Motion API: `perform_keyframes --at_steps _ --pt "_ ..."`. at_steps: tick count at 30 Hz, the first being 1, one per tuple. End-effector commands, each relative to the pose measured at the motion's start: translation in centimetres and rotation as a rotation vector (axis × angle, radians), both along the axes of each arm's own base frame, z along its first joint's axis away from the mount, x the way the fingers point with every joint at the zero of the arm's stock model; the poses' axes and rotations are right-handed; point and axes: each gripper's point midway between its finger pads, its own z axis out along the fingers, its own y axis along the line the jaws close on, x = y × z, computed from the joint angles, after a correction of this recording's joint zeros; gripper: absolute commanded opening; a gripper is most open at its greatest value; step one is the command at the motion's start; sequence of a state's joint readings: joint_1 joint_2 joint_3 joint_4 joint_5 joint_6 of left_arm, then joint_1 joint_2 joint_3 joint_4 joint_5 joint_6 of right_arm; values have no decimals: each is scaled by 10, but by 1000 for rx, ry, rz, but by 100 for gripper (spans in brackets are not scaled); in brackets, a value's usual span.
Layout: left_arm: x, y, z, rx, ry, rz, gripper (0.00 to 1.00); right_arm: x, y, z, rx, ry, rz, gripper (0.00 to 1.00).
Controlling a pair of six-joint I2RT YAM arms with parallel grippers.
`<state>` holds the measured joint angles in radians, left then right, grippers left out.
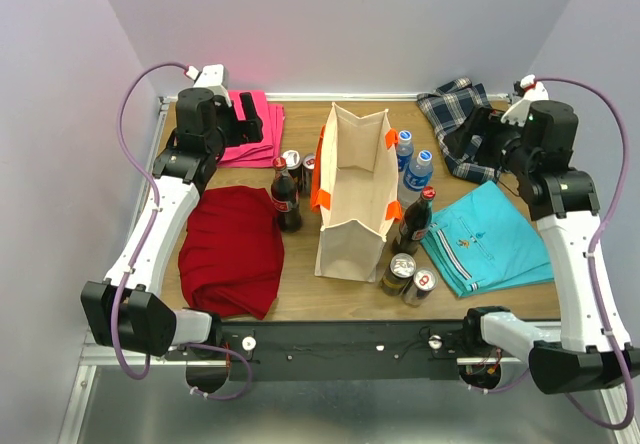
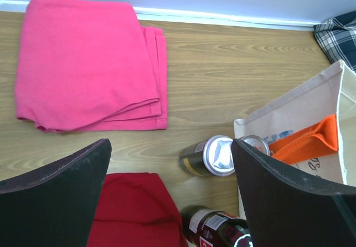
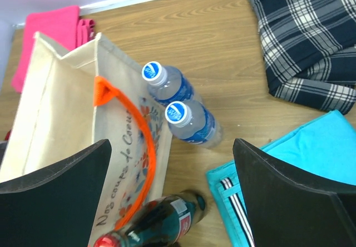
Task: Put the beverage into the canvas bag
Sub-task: Pick up the drink from the center of the board.
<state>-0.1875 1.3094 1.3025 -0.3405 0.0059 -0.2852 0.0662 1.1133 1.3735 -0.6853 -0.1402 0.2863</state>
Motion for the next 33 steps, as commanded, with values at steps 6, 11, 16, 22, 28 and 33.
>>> perform_keyframes --at_steps 6,11,16,22,28,33 --pt "-8 -15 14 -54 -5 -59 99 -29 19 28 5 -71 136 99" --pt "-13 -16 15 -49 2 -60 99 -38 31 35 15 -103 209 99" --pt "-17 -17 13 -49 6 -61 99 -45 40 42 33 -123 254 99" --pt "-19 -19 11 -49 11 -65 99 -52 52 56 73 -154 318 99" --pt "-19 -22 10 -52 13 -71 99 -54 62 66 112 -178 368 99" --pt "-18 -22 9 -50 14 -72 99 -57 72 58 136 -152 419 99"
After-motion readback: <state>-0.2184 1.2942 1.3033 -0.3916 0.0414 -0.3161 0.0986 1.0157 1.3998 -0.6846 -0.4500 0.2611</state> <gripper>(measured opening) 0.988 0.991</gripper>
